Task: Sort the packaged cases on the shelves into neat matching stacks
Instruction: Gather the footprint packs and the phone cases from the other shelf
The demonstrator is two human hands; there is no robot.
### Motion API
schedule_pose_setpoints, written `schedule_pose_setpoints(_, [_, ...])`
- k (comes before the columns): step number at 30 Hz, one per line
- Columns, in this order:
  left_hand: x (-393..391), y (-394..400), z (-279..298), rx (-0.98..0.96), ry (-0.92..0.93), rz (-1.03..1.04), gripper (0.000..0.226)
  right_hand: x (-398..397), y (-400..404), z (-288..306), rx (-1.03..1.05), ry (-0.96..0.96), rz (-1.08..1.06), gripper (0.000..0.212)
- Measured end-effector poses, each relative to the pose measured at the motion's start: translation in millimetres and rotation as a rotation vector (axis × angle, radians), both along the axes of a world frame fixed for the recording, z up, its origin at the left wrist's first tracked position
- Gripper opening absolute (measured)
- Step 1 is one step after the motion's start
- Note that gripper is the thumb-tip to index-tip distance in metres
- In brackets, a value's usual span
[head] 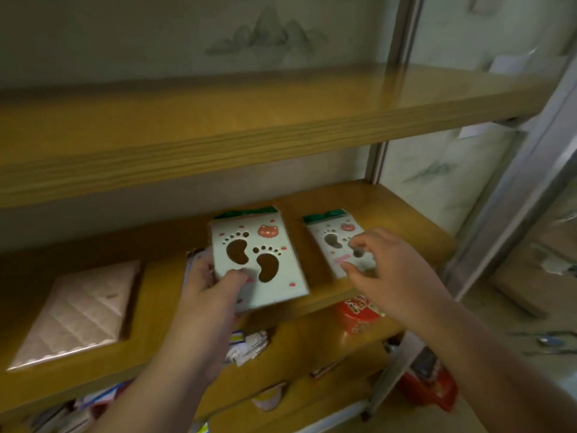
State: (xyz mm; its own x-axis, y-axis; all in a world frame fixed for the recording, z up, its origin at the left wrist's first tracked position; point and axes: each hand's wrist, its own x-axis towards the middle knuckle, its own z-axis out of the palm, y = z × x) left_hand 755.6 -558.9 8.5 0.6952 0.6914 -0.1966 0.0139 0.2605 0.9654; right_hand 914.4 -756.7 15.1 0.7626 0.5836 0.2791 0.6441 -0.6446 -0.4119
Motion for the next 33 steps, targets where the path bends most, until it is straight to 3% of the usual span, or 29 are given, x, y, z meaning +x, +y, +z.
schedule_pose_setpoints(9, [130.8, -71.2, -13.0, 0.238, 0.194, -0.058, 0.036, 52.8, -86.8, -3.4, -0.014, -0.004, 0.022, 0.052])
schedule_pose_setpoints(11, [143.8, -76.6, -18.9, 0.336, 0.25, -0.051, 0.032, 57.6, -96.1, -6.4, -0.003, 0.009, 0.041, 0.054])
schedule_pose_setpoints(16, [155.5, -81.1, -25.0, 0.625, 0.478, -0.001, 0.048, 63.2, -102.0, -10.6, 0.023, 0.028, 0.09, 0.054])
schedule_pose_setpoints(20, [145.1, -83.4, -23.5, 0.842, 0.692, -0.106, 0.049, 64.7, -94.7, -10.6, 0.037, 0.014, 0.136, 0.052])
schedule_pose_setpoints(26, [93.2, -79.6, -7.6, 1.089, 0.555, -0.135, 0.054, 60.1, -56.5, -15.0, 0.066, 0.003, 0.224, 0.054])
schedule_pose_setpoints(29, [57.7, -75.0, 3.7, 1.293, 0.555, -0.06, 0.052, 50.6, -29.0, -17.3, 0.095, -0.004, 0.281, 0.052])
schedule_pose_setpoints(33, [3.4, -62.2, 15.5, 1.382, 0.591, 0.033, 0.049, 25.4, 9.0, -17.6, 0.118, -0.005, 0.376, 0.049])
